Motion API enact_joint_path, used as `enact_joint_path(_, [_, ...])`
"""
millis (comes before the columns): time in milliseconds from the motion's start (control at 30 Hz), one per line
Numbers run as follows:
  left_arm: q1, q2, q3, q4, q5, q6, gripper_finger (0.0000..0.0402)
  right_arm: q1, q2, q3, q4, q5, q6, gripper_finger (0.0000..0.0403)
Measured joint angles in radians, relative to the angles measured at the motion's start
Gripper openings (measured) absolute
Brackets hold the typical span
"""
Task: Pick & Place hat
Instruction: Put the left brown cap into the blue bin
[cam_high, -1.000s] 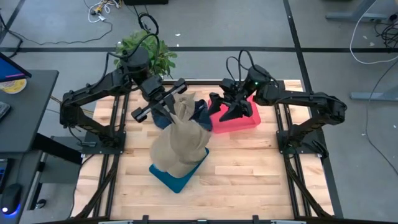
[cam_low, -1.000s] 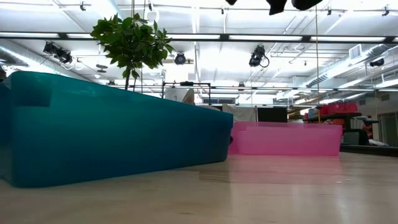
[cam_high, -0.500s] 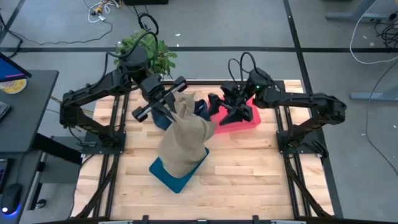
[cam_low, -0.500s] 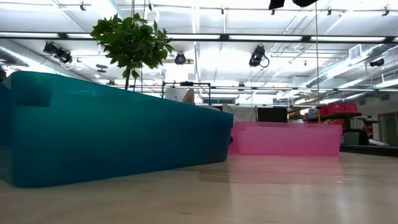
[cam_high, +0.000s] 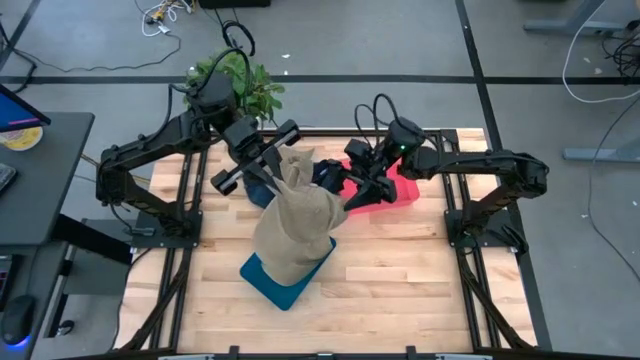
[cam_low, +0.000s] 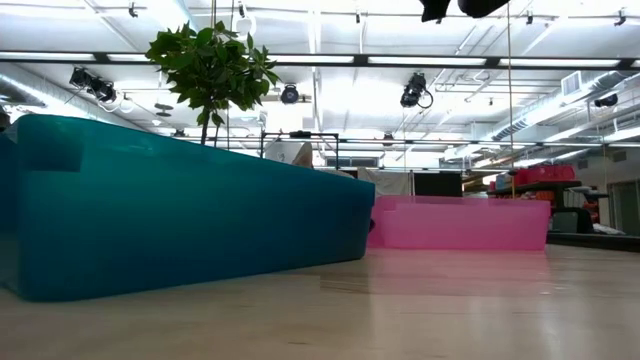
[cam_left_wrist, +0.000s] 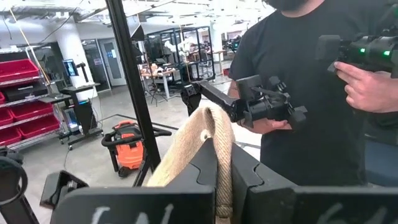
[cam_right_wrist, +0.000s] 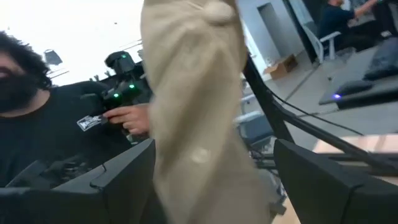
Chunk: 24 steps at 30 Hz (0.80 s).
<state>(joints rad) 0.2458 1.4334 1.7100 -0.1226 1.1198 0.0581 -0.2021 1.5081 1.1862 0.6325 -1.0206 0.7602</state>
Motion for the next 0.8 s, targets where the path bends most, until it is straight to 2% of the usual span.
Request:
enact_joint_path(267, [0.017,0.0,0.0,-0.025,-0.025,-0.022,0.0007,0.007,0.003,0.0,0.192,-0.076,0.186,0.0322])
enact_joint_path(367, [0.032,0.0,0.0,-0.025,-0.027,-0.022,0.0007,0.013,0.002,0.0,0.21,-0.112,0.233,0.0312])
enact_joint_path(800, [0.066,0.0,0.0,-0.112,-0.026,-0.026,0.0007,0.013,-0.003,0.0,0.325,-0.121,0.251,0.0229])
